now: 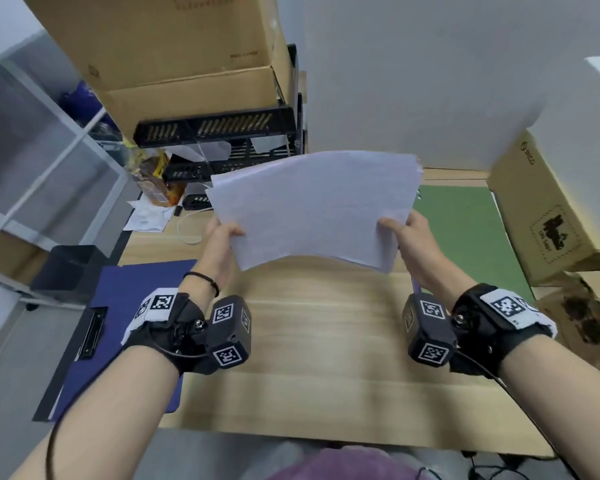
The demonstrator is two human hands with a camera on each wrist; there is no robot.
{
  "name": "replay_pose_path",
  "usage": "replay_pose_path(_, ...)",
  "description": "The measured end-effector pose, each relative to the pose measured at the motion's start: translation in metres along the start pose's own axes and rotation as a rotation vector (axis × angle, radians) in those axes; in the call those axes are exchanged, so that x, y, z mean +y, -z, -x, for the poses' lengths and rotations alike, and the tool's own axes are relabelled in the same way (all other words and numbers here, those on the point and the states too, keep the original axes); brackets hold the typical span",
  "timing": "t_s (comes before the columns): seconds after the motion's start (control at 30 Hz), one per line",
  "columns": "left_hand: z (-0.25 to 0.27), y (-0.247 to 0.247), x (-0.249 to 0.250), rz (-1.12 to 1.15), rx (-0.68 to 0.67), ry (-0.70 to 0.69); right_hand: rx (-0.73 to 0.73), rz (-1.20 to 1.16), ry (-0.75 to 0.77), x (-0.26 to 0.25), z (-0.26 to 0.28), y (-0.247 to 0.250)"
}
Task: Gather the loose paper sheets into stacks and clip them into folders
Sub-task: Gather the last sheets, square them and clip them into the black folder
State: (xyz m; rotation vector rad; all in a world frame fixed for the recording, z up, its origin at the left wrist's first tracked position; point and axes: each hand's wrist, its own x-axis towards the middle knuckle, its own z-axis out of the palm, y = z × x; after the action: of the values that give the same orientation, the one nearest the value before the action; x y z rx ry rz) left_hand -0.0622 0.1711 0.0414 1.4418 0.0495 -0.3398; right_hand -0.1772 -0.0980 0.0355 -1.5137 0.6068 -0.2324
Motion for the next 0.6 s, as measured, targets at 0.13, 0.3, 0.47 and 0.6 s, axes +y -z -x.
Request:
replay_pose_path(0.13,0.007,0.011,-0.024,-0.184,0.062,0.056,-0.079,0.149,-0.065,0.029,0.010,0.008)
replay_pose_path(0.3,0.017,0.015,-0.051,-0.383,-0.007,0.126,-0.054,0.219,-0.157,0.055,0.020,0.012)
replay_pose_path(0.47,0.015,0.005,-0.048,-0.337,0.079,0.104,-0.061,0.195,-0.153,0.051,0.019,0.004)
replay_pose_path(0.6,0.014,0.017,-0.053,-0.357,0.100,0.101,-0.022,0.204,-0.158,0.058,0.020,0.012)
